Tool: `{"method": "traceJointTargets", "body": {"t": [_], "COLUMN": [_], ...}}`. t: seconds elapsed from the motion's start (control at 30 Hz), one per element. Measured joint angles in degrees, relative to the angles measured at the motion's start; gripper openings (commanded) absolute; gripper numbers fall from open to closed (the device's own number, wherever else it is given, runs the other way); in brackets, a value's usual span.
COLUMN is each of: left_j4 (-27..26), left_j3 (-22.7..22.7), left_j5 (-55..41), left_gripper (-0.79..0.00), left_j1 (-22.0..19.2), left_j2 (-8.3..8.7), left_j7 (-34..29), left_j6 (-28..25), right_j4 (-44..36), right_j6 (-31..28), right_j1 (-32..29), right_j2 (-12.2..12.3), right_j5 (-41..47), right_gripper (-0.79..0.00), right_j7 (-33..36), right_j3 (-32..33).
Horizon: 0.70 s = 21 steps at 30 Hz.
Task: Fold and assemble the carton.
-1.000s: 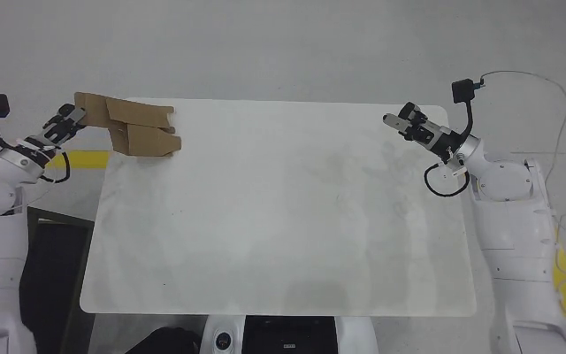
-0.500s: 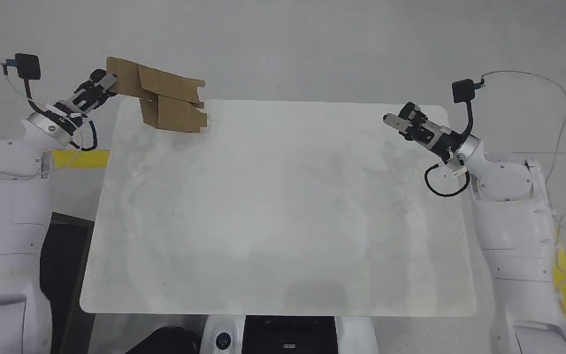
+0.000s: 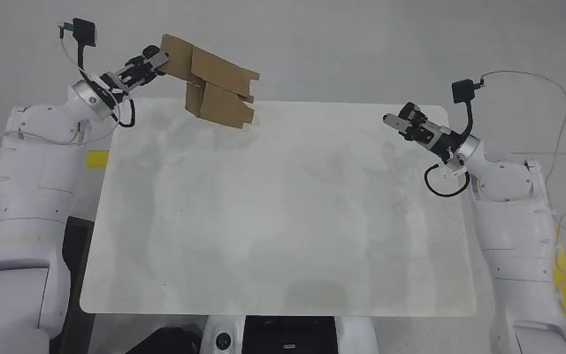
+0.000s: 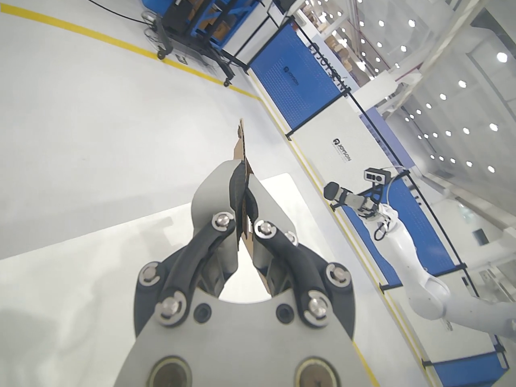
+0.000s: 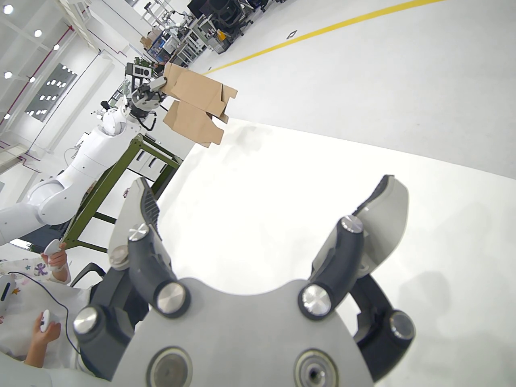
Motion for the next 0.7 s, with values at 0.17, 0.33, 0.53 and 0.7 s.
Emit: {"method": "traceJointTargets", "body": {"t": [0.17, 0.33, 0.53, 0.7], "left_j4": [0.64, 1.02, -0.31, -2.16], "left_j3": [4.06, 7.44, 10.60, 12.57], "left_j5": [-3.32, -6.25, -7.76, -8.63], "left_gripper": [-0.785, -0.785, -0.785, -0.785], "left_j1": [-2.50, -4.30, -4.44, -3.29], "left_j2": [-1.85, -3.52, -5.00, -5.85], "left_j7": [-1.66, -3.39, -4.58, -5.35], "left_j6": [-0.66, -1.10, -1.71, -1.67], "right_j4": [0.00, 0.00, 0.00, 0.00], "right_j6": [0.00, 0.00, 0.00, 0.00], "right_j1": [0.00, 0.00, 0.00, 0.00], "right_j2": [0.00, 0.00, 0.00, 0.00], "right_j5": [0.00, 0.00, 0.00, 0.00], "right_gripper": [0.000, 0.000, 0.000, 0.000], "right_j7": [0.00, 0.00, 0.00, 0.00], "right_j3": [0.00, 0.00, 0.00, 0.00]}}
